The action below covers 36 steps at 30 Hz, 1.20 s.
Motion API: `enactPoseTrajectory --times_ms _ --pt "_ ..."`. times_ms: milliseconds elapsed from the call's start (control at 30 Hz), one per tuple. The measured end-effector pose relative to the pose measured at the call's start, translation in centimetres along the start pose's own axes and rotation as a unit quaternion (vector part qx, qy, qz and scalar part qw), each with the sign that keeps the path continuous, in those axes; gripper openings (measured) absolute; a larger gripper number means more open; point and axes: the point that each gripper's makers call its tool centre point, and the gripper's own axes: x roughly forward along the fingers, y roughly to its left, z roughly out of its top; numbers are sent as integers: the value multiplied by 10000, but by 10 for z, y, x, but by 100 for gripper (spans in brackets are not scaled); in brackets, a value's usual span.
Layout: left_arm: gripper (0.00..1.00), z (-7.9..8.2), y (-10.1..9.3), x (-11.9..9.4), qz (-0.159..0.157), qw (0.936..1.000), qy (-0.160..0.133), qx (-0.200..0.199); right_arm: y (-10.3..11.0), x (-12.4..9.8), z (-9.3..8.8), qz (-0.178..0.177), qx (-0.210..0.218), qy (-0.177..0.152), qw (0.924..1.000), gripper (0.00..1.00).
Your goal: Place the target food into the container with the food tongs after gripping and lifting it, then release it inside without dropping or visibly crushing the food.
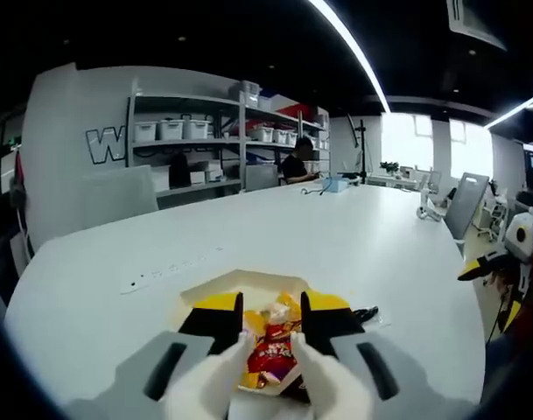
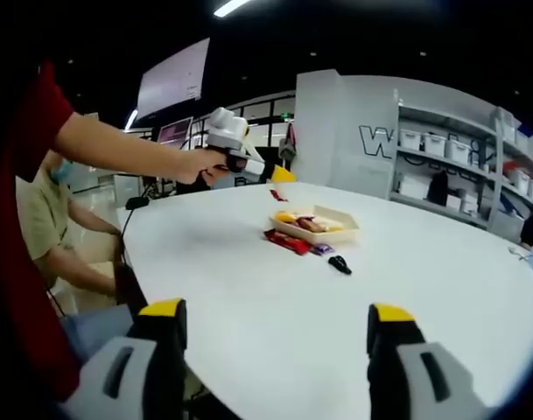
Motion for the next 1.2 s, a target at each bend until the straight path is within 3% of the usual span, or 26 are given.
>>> enactPoseTrajectory --times_ms 33,67,100,133,233,533,700,867,1067,1200 --pt "26 3 -3 2 -99 9999 -84 -43 -1 0 0 -8 -3 -1 10000 83" --pt "27 8 -12 4 -388 9988 -211 -197 -2 0 0 -14 8 0 10000 83" --pt "28 6 -19 5 -574 9970 -129 -506 -3 0 0 -17 13 -6 10000 84" --pt "28 4 -18 4 -535 9970 -79 -555 -4 -1 0 -28 26 -12 10000 84" --pt "28 1 -14 6 -354 9993 -60 -74 -4 0 -1 -37 49 -16 10000 83" --pt "29 -15 -24 -3 -423 9990 59 -88 -2 2 -4 -12 55 20 10000 83" --pt "29 -31 -40 -8 -576 9982 123 -100 0 2 -4 7 37 20 10000 82" --pt "29 -51 -44 -5 -679 9968 273 -331 3 2 -5 28 8 50 10000 82" --pt "29 -63 -54 0 -827 9961 239 -184 2 3 -5 9 -4 63 10000 82" --pt "29 -74 -53 4 -763 9961 404 -150 2 3 -3 21 18 41 10000 82"
